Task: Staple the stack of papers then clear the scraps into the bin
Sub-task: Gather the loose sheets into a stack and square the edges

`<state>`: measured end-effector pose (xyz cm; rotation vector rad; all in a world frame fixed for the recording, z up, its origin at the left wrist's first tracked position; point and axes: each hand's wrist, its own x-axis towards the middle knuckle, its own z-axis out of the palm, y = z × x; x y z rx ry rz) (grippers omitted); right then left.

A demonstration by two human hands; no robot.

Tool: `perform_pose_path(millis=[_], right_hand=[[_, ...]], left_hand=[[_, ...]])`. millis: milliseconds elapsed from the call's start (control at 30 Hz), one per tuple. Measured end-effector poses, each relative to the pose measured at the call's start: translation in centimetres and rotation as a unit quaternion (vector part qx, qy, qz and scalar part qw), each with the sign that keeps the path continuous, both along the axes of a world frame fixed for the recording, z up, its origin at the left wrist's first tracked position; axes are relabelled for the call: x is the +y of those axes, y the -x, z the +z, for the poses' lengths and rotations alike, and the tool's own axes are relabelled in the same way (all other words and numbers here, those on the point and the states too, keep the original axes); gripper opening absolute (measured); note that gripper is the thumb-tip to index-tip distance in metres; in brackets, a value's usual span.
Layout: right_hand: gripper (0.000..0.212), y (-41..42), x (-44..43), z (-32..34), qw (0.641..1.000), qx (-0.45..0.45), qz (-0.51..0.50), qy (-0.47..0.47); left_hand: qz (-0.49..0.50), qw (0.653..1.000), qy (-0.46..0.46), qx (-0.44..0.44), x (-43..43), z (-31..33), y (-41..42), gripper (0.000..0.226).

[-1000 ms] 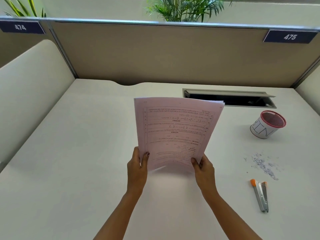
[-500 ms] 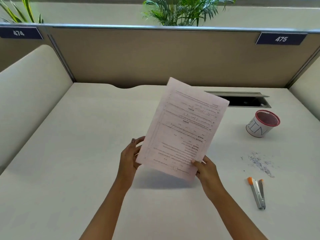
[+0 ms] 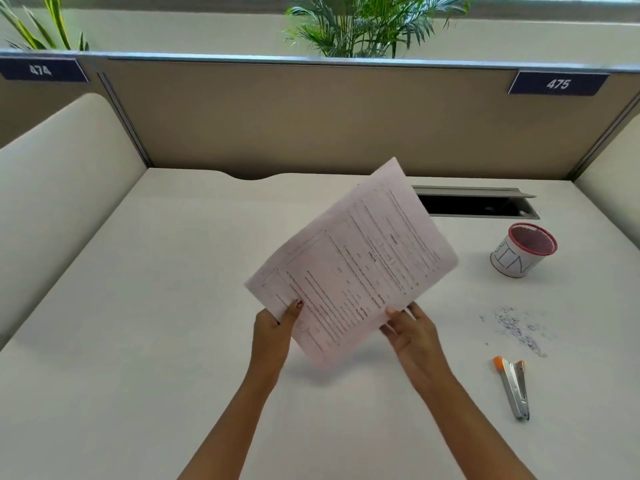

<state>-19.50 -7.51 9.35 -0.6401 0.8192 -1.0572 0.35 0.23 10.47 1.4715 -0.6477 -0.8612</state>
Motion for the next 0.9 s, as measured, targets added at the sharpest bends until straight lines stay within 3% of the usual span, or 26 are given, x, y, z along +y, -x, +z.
perform_pose_path(millis=[133,333,567,800,900], right_hand=[[0.052,2.9,-2.7,1.4,0.992,0.087,-0.039,0.084],[0.048,4.7,-3.7,1.8,0.952,0.243,-0.064,0.176],[0.030,4.8,-3.5,-0.6,0.939,0.288,-0.056,0.179],[0.042,4.5,-2.9,-3.6,0.929,0.335,-0.038,0.154],[0.037,4.3,-2.9,-3.7,0.930,0.330,-0.050,0.154]], left_hand=[[-0.006,0.999,0.005,-0.045,0.4,0.2,-1.9,0.010],[0.005,0.995,0.011,-0.099,0.2,0.5,-2.7,0.011],[0.027,0.990,-0.019,-0.137,0.3,-0.4,-2.1,0.006],[-0.004,0.981,-0.012,-0.194,0.7,-1.8,-1.4,0.003],[-0.002,0.982,-0.006,-0.188,0.7,-1.4,-1.1,0.019]])
